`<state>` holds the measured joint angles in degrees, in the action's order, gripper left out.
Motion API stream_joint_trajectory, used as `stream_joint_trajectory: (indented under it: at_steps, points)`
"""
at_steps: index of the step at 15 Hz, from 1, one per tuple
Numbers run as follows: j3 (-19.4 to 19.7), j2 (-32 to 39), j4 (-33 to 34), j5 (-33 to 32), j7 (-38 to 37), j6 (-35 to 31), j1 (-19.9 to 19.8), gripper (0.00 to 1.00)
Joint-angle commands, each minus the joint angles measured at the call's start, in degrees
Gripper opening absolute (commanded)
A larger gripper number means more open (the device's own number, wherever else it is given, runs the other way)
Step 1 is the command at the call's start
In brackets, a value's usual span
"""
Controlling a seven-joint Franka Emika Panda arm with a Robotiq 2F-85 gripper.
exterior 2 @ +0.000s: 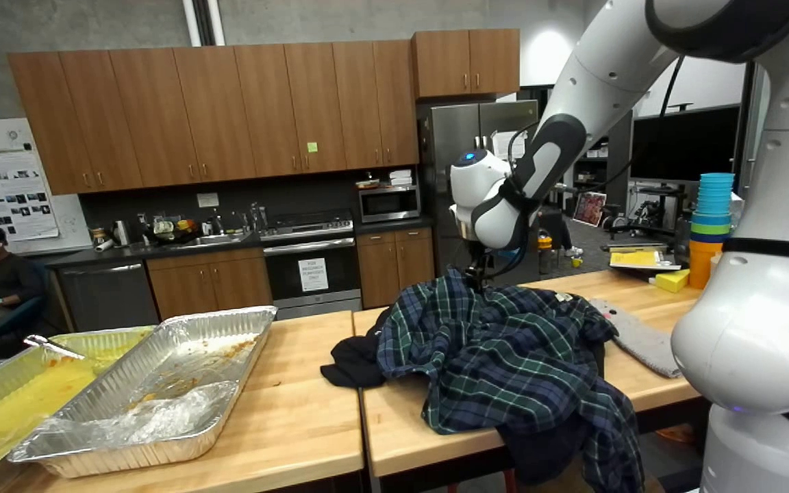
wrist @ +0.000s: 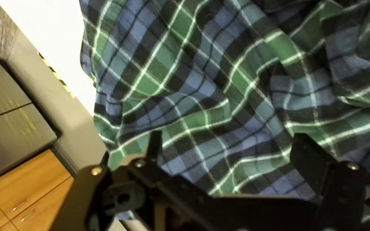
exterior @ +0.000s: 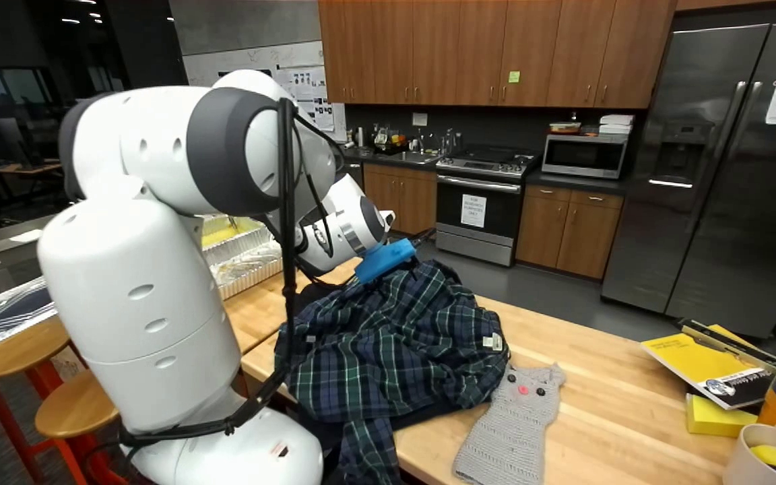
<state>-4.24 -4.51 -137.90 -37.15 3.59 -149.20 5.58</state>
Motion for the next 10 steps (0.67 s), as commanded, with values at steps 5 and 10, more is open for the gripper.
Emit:
stream_joint_trajectory:
  at_steps: [5,10]
  points:
    - [-8.54,-7.02,0.45,-2.37,-4.31,3.96,3.53,1.0]
    - [-10.35,-7.18,2.86,1.54,0.68,5.25,5.88,1.0]
